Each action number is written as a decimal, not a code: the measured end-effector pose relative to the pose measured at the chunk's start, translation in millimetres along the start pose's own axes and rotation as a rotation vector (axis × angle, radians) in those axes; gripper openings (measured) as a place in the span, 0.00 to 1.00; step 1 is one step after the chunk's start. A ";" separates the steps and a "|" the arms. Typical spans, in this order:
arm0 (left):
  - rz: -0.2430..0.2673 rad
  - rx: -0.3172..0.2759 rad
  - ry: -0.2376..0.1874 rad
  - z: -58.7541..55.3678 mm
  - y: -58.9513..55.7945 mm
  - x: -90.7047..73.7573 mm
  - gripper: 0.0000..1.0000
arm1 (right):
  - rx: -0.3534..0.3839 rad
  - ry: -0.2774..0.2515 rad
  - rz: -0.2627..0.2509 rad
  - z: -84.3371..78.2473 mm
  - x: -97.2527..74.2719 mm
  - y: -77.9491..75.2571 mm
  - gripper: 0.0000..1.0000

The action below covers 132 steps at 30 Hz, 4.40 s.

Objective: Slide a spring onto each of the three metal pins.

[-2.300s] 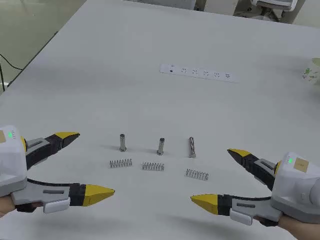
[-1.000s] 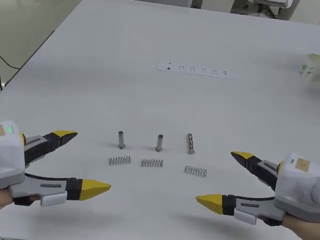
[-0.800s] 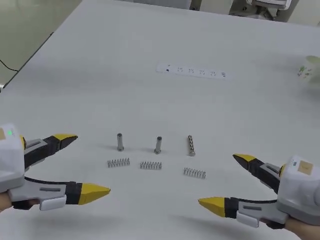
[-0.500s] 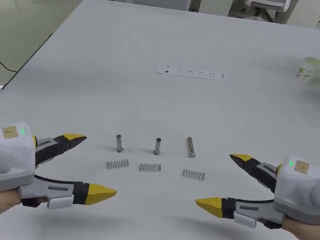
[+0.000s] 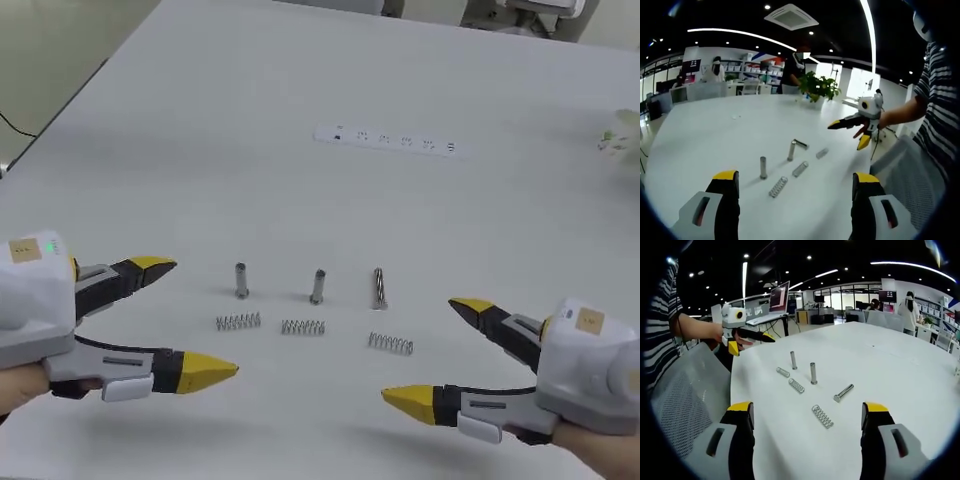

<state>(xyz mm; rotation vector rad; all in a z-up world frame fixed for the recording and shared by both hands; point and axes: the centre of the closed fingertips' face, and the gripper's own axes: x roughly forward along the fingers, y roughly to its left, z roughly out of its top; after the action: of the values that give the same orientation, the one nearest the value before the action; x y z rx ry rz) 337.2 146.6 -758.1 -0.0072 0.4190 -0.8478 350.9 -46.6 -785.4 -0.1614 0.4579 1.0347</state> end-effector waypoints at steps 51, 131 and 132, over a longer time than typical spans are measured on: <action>-0.009 -0.035 -0.009 -6.7 -1.2 2.1 0.90 | 0.296 0.236 -0.103 27.0 71.8 -78.4 0.36; -0.024 -0.043 -0.019 -2.9 -5.0 4.5 0.87 | 0.239 0.205 -0.253 10.5 62.8 -82.2 0.05; -0.023 -0.040 -0.019 -3.1 -4.7 4.4 0.87 | 0.225 0.207 -0.252 9.8 63.0 -81.2 0.05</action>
<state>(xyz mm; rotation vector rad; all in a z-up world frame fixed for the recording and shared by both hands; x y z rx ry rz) 335.2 140.7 -761.7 -0.0573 0.4191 -0.8611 450.1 -34.8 -811.0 -0.1220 0.7196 0.7166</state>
